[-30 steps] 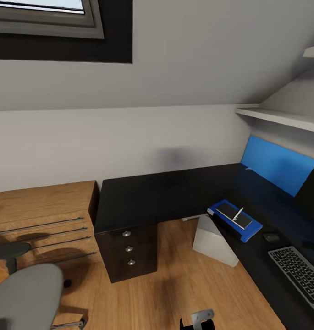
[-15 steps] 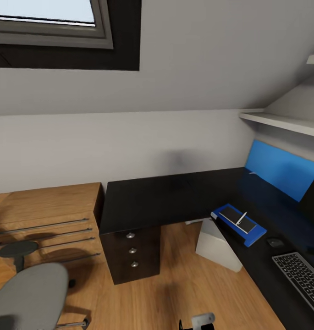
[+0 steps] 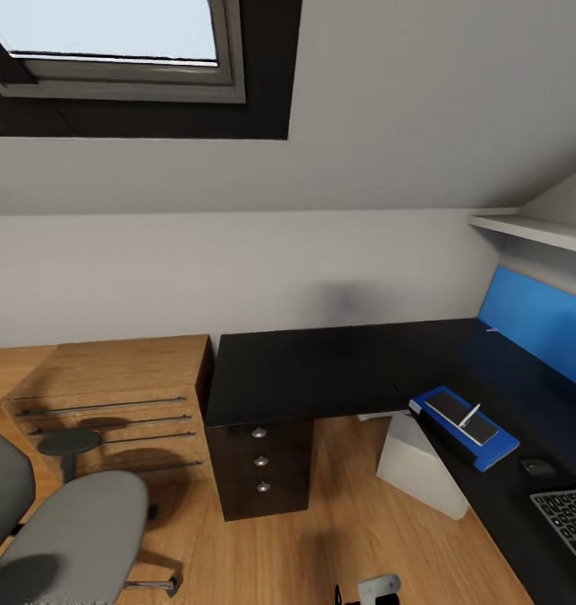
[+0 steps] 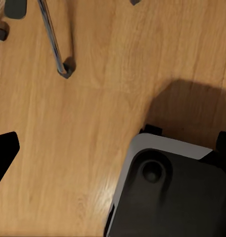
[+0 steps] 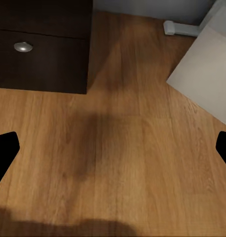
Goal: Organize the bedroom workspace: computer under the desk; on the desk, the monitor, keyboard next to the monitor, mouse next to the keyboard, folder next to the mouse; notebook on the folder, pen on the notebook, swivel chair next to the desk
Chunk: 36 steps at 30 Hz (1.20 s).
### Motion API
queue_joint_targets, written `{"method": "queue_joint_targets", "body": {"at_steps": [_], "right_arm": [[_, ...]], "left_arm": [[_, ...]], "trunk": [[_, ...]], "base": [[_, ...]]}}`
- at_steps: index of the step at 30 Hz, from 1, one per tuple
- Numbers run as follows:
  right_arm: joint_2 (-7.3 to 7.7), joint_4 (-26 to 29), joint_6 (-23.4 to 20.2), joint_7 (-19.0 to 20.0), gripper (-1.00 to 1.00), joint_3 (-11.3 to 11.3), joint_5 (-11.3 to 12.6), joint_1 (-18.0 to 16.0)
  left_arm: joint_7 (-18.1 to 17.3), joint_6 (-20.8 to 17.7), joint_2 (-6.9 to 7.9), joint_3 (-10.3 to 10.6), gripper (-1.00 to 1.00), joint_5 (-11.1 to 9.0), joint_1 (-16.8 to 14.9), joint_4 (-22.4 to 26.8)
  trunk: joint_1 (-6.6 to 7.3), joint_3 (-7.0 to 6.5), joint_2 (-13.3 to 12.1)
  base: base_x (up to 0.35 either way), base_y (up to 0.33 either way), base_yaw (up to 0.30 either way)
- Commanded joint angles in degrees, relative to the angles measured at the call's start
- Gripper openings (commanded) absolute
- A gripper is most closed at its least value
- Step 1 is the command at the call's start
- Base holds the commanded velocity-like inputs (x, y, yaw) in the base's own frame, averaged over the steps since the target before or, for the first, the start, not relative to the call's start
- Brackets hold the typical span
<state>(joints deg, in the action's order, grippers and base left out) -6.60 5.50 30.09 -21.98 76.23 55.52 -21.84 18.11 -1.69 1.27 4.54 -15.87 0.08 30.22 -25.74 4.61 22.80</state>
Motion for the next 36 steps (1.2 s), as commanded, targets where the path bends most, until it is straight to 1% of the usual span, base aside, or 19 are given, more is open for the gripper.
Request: {"method": "queue_joint_targets", "body": {"at_steps": [1, 2, 4, 5, 6, 10, 14, 18, 29, 34, 36], "right_arm": [[0.05, 0.01, 0.73, -0.35, 1.0, 0.5, 0.32, -0.04], [0.13, -0.07, 1.46, -0.35, 1.0, 0.5, 0.31, -0.04], [0.85, -0.89, 6.0, -0.36, 1.0, 0.61, 0.31, -0.04], [1.02, -1.05, 7.04, -0.36, 1.0, 0.64, 0.32, -0.04], [1.46, -1.45, 9.71, -0.35, 1.0, 0.67, 0.35, -0.04], [1.67, -1.67, 11.26, -0.35, 1.0, 0.64, 0.32, -0.04], [1.74, -1.71, 11.44, -0.37, 1.0, 0.44, 0.49, -0.04], [1.72, -1.65, 11.43, -0.42, 1.0, 0.2, 0.71, -0.04], [1.6, -1.71, 11.03, -0.43, 1.0, 0.21, 0.81, -0.04], [1.57, -1.72, 10.88, -0.43, 1.0, 0.34, 0.8, -0.04], [1.59, -1.72, 10.17, -0.43, 1.0, 0.37, 0.72, -0.04]], "left_arm": [[0.49, 0.27, 0.09, 0.47, 1.0, -0.48, 0.01, 0.15], [0.5, 0.82, 0.1, 0.46, 1.0, -0.49, 0.01, 0.14], [0.53, 3.92, 0.07, 0.42, 1.0, -0.54, 0.01, 0.07], [0.55, 4.55, 0.06, 0.41, 1.0, -0.55, 0.01, 0.06], [0.59, 6.07, 0.07, 0.4, 1.0, -0.56, 0.01, 0.03], [0.59, 6.96, 0.06, 0.36, 1.0, -0.57, 0.01, 0.02], [0.6, 7.1, 0.12, 0.34, 1.0, -0.58, 0.01, -0.02], [0.58, 7.06, 0.06, 0.38, 1.0, -0.57, 0.01, -0.11], [0.53, 7.07, 0.04, 0.42, 1.0, -0.57, 0.01, -1.19], [0.6, 7.12, 0.11, 0.4, 1.0, -0.57, 0.01, -1.21], [0.81, 7.18, 0.12, 0.39, 1.0, -0.57, 0.01, -1.27]], "trunk": [[-0.04, 0.05, 0.11], [-0.04, -0.02, 0.11], [-0.04, -0.14, 0.11], [-0.04, -0.2, 0.11], [-0.04, -0.26, 0.11], [-0.04, -0.48, 0.11], [-0.04, -0.63, 0.11], [-0.04, -0.64, 0.11], [-0.04, -0.18, 0.11], [-0.04, 0.07, 0.11], [-0.04, 0.17, 0.11]], "base": [[0.0, 0.0, 0.211], [0.0, 0.0, 0.212], [0.0, 0.0, 0.217], [0.0, 0.0, 0.222], [0.0, 0.0, 0.229], [0.0, 0.0, 0.233], [-0.033, 0.0, 0.25], [-0.246, -0.024, 0.263], [-0.276, -0.177, 0.236], [-0.075, -0.07, 0.232], [-0.012, -0.011, 0.231]]}}
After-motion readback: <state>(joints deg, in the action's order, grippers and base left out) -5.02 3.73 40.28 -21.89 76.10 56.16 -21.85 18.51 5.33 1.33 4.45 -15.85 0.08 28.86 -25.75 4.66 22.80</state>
